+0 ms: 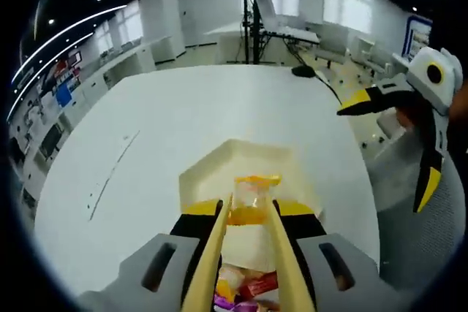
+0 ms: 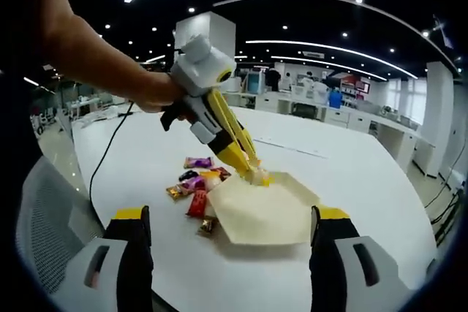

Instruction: Place the target food into the container with the food tongs after gripping and lifting it, then release it inside without dropping or visibly crushing the food.

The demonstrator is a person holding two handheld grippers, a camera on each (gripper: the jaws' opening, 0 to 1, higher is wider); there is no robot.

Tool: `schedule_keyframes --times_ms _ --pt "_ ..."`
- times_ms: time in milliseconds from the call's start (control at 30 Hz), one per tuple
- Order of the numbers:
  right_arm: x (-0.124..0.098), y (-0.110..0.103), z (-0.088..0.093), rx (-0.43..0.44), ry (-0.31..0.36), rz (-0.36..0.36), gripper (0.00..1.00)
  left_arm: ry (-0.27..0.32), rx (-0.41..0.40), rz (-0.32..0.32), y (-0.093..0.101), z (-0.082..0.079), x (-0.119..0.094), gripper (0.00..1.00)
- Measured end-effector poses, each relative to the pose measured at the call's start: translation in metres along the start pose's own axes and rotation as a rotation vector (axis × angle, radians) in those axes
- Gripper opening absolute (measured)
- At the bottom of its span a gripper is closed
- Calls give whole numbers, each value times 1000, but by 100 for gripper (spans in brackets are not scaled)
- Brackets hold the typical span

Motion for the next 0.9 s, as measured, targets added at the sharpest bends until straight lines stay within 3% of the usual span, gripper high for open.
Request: schedule_keyframes --times_ms 267,433,500,567,700,900 --pt "1 -1 0 -3 -3 -14 88 50 -23 -2 -1 -9 -13 24" --pt "1 -1 0 12 -1 -19 90 108 -12 -44 -1 -14 -35 24" --pt "1 -1 0 10 -1 -22 90 118 -36 -31 0 -13 -42 24" --pt "1 -1 -1 15 5 -24 91 118 -26 -50 0 -11 -52 25" --pt "0 7 2 85 6 -15 93 157 -86 -78 2 -5 -74 25" --pt "2 -3 -1 52 13 -52 93 159 -89 -132 14 17 -108 25"
Point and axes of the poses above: the point that each gripper's makers call its tool centre point, and the gripper's own axes: x roughly forward along the fingers, y roughly to its right, z roughly out of its underside, the point moved 8 cm from there along -x, roughly backward along the fingers, and after that the axes turned 5 degrees about -x, right-handed, at the moved point
